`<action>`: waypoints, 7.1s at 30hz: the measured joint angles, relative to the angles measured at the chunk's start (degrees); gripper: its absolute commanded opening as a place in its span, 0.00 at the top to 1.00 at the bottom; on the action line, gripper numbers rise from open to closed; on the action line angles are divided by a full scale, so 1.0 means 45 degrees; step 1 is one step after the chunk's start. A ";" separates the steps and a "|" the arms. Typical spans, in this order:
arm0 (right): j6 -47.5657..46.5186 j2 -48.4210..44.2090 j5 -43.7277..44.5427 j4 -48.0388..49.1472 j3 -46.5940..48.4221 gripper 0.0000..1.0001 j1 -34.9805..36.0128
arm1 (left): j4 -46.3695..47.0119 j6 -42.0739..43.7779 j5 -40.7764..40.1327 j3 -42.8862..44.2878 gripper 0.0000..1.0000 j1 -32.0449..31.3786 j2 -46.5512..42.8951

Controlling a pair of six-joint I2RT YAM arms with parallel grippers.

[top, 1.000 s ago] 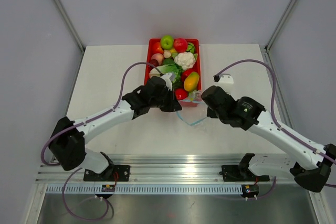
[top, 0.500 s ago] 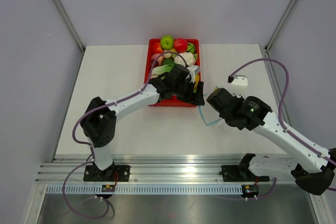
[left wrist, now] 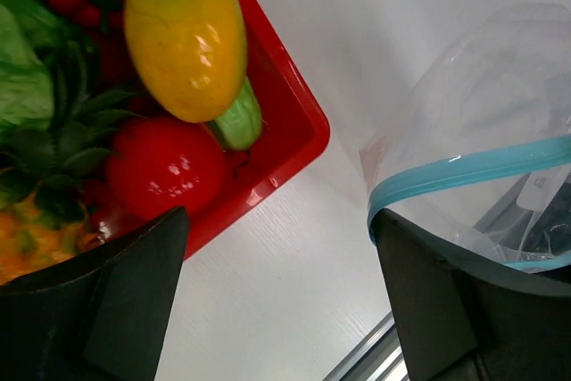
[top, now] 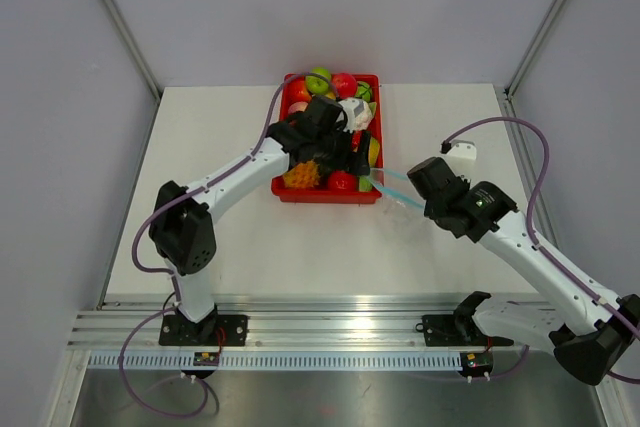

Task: Place the food in the zip-top bag and seal the zipper
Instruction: Open the zipper of the food storage bag, then pick up the fake fruit from the bin, then place the fake fruit in the zipper food storage bag.

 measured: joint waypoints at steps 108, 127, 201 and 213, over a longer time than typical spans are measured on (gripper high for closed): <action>0.0204 0.1583 -0.5503 0.2914 0.0767 1.00 -0.0884 | 0.9772 -0.4964 0.2594 -0.5625 1.00 -0.0568 -0.3196; 0.1443 0.0899 -0.6436 0.3691 0.0767 1.00 -0.0962 | 1.1540 -0.5552 0.2443 -0.6688 1.00 -0.0772 -0.3769; 0.2516 0.0316 -0.7577 0.6013 -0.1146 1.00 -0.1423 | 0.3429 -0.0277 0.3366 -0.3808 0.37 -0.1481 -0.3735; 0.2429 0.0015 -0.7456 0.5736 -0.1651 1.00 -0.1637 | 0.1739 0.0461 0.2399 -0.3512 0.17 -0.1141 -0.4381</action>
